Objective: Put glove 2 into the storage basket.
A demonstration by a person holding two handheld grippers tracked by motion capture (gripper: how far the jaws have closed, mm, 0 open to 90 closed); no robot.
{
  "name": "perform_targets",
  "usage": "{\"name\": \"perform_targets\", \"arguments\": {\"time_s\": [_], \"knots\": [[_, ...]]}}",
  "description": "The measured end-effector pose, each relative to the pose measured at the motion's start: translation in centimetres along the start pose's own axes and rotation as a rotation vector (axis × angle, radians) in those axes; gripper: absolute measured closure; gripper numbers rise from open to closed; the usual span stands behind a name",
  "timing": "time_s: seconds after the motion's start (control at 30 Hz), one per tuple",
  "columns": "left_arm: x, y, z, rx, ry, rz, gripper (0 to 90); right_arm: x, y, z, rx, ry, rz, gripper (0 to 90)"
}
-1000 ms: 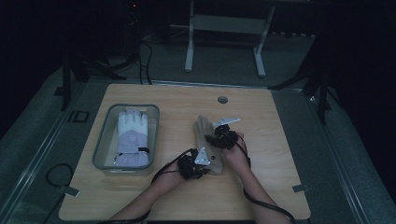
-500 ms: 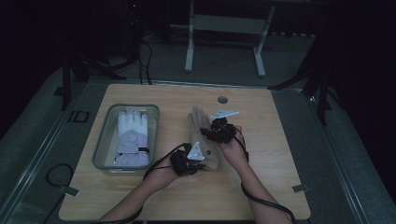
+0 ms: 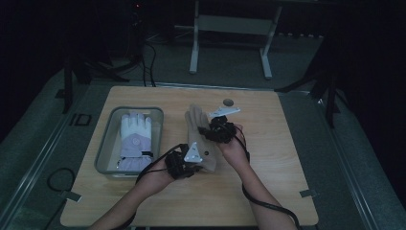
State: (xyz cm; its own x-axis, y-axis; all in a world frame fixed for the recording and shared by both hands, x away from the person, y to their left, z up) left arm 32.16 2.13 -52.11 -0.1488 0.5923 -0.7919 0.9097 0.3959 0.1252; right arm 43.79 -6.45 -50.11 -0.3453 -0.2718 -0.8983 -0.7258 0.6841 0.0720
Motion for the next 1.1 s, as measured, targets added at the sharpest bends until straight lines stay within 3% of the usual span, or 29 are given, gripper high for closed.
{"name": "perform_targets", "arguments": {"time_s": [0.47,0.73,0.9,1.03,1.1], "knots": [[1.6,2.4,-5.8,-0.077,0.059,-0.015,81.3,-4.1,4.5,3.8,-0.082,-0.030,-0.006,72.3],[3.7,4.0,-8.9,-0.117,0.089,-0.046,81.3,-5.6,7.6,7.0,-0.125,-0.026,-0.030,72.2],[5.0,4.5,-10.4,-0.154,0.095,-0.058,81.3,-6.2,9.2,8.9,-0.157,-0.017,-0.019,72.2],[6.3,4.7,-11.7,-0.174,0.105,-0.079,81.3,-6.3,10.5,10.2,-0.177,-0.001,-0.041,72.2],[7.1,5.0,-12.2,-0.178,0.114,-0.098,81.3,-6.4,11.9,11.5,-0.194,0.006,-0.060,72.1]]}}
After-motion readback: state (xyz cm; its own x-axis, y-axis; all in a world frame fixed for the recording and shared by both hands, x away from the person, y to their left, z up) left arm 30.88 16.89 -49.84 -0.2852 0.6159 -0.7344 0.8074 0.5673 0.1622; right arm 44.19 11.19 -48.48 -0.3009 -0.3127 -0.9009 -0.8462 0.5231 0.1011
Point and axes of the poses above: each handheld gripper's, and its own axes: z roughly forward along the jaws, x roughly out of its underside, y roughly to its left, the point moved 7 cm from there along z, roughly forward along the jaws, and after that the axes turned 13 degrees about -y, right-handed, at the moved point
